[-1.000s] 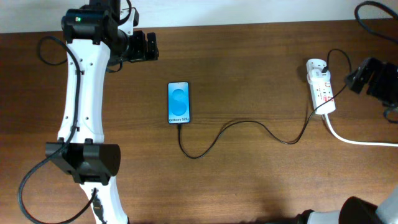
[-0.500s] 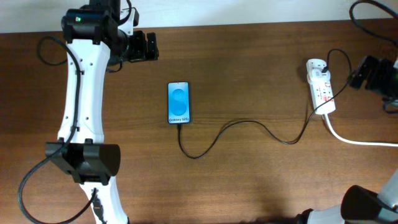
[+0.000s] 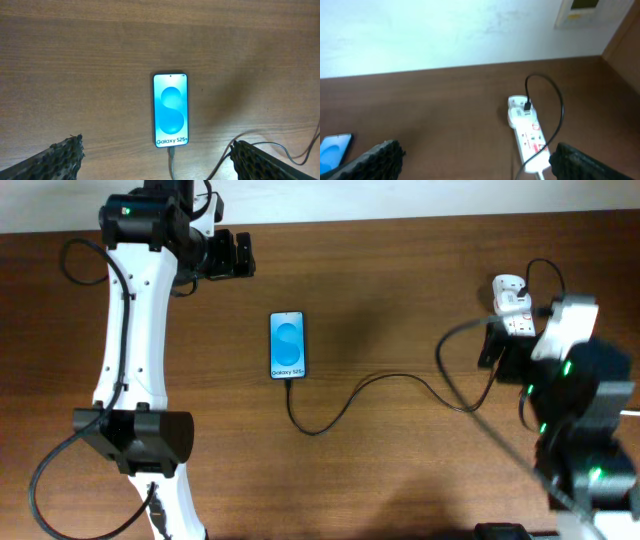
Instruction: Plug charger to phone and switch on socket
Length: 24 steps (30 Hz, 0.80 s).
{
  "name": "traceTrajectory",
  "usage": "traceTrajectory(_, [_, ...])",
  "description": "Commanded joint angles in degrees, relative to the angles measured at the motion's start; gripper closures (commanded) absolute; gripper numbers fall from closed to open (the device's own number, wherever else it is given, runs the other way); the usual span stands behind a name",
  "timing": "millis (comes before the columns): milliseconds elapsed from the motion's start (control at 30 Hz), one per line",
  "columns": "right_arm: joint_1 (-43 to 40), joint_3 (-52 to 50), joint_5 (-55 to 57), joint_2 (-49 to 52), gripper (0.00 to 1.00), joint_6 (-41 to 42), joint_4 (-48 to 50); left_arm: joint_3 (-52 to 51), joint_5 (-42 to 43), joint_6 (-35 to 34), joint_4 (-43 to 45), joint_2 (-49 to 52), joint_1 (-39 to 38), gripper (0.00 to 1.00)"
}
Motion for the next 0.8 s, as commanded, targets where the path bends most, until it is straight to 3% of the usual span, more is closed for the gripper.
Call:
traceTrajectory(0, [0.5, -13.0, 0.9, -11.3, 0.02, 0.0, 9.6, -0.2, -0.2, -0.1, -0.1, 0.4, 0.2, 0.01])
traceTrajectory(133, [0.5, -29.5, 0.9, -26.3, 0.02, 0.2, 19.2, -0.2, -0.2, -0.1, -0.1, 0.4, 0.2, 0.01])
traceTrajectory(300, [1.9, -41.8, 0.9, -39.7, 0.02, 0.2, 22.9, -0.2, -0.2, -0.1, -0.1, 0.4, 0.2, 0.01])
traceTrajectory(533, [4.3, -50.2, 0.3, -45.9, 0.02, 0.2, 24.4, -0.2, -0.2, -0.1, -0.1, 0.4, 0.2, 0.01])
traceTrajectory(767, [4.3, -50.7, -1.5, -46.1, 0.02, 0.2, 22.2, -0.2, -0.2, -0.1, -0.1, 0.4, 0.2, 0.01])
